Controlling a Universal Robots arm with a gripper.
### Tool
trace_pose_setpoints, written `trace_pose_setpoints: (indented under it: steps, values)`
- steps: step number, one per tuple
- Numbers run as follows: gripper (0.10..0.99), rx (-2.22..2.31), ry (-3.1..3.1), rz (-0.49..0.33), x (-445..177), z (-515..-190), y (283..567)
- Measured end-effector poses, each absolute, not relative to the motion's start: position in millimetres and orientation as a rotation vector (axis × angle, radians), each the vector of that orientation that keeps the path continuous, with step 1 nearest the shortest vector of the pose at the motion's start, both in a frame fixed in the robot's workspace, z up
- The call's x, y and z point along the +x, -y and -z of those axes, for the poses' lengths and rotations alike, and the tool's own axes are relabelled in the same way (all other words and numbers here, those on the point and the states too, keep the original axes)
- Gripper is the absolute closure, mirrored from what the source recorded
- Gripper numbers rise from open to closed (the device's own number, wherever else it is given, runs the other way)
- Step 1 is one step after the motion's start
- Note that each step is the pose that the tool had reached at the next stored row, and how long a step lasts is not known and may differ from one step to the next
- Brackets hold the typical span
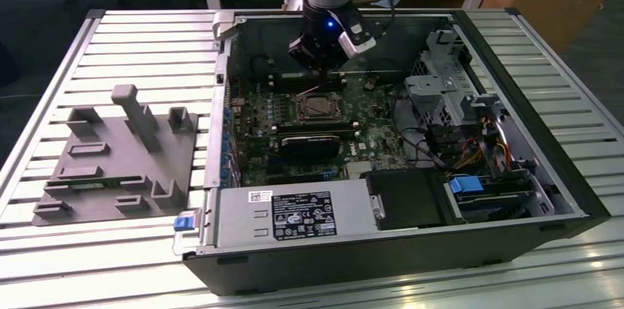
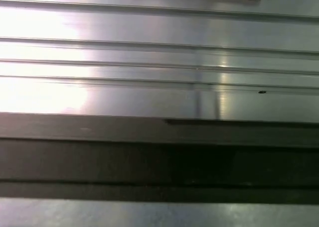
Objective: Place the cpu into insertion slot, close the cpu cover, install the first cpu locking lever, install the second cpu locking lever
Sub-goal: 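Install the first cpu locking lever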
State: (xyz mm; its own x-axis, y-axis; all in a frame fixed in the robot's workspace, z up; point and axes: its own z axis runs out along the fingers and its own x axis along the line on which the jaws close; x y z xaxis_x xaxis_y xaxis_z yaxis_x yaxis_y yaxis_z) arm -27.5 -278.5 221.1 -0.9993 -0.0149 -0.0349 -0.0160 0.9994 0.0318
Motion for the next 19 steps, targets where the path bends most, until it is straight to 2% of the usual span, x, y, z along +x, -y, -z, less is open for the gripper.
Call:
trace_pose_setpoints:
  steps: [19]
  values:
    - [0.98, -0.024, -3.107, -0.031, -21, -204, 274]
